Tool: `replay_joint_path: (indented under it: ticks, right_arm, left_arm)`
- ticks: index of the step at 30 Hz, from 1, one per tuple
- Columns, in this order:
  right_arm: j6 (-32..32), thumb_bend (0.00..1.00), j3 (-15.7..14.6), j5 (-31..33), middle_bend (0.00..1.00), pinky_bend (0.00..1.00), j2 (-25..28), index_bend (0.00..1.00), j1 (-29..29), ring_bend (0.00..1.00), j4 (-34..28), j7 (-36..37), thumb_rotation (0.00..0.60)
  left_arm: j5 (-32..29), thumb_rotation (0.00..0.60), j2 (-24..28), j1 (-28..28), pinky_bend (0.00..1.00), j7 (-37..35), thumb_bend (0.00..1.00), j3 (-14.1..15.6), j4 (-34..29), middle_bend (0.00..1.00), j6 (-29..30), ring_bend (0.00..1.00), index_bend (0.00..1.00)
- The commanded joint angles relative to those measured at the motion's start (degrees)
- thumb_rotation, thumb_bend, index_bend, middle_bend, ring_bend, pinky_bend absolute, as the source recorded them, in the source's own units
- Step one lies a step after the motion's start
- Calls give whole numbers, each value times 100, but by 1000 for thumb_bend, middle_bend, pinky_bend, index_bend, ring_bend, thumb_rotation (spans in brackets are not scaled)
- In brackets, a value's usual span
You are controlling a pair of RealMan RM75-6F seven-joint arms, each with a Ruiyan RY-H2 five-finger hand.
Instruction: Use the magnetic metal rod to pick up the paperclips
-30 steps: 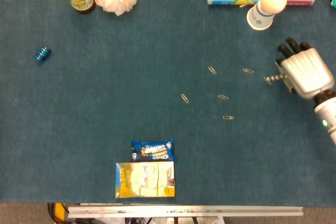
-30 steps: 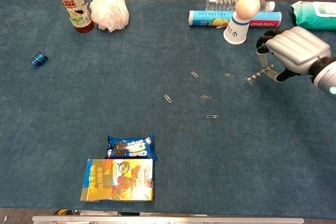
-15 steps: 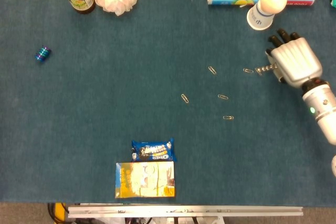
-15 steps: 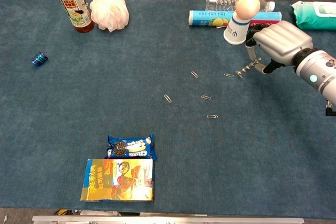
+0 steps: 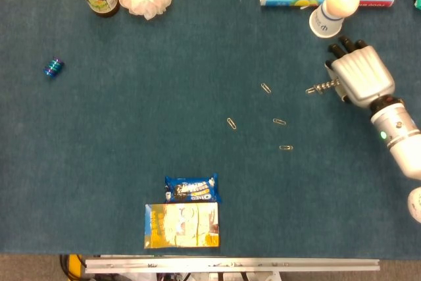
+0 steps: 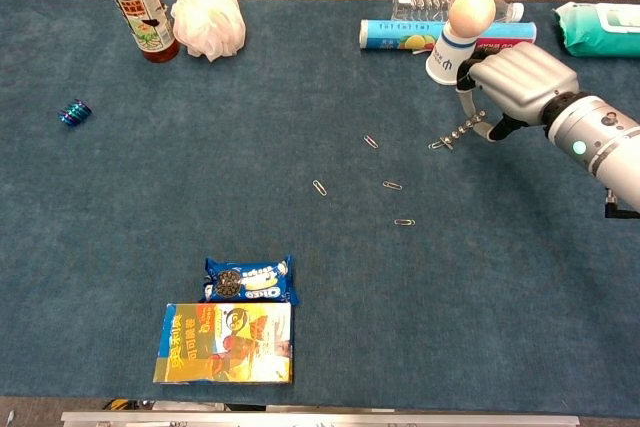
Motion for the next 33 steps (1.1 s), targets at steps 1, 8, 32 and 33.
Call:
replay_joint_path:
  ticks: [1,8,32,33]
  right_arm:
    - [31,299,-21,-37,279,306,15,576,11,136,-66,25,600]
    - [196,299,-109,-267,279,306,98,576,16,136,-386,11,600]
    - [261,299,-320,-639,279,306,35,576,147,136,-922,-148,600]
    - [262,300,-333,-657,279,306,29,576,147,136,-929,-145,600]
  left_arm:
    - [-2,600,2,1,572,10,121,1,-9,469,-3,390,399]
    - [-49,600,12,11,572,64,121,-2,-49,469,-14,389,399]
    - [-175,600,102,75,573,71,121,-38,-166,469,22,388,398]
    - [-180,600,106,81,573,63,121,-41,-167,469,30,388,398]
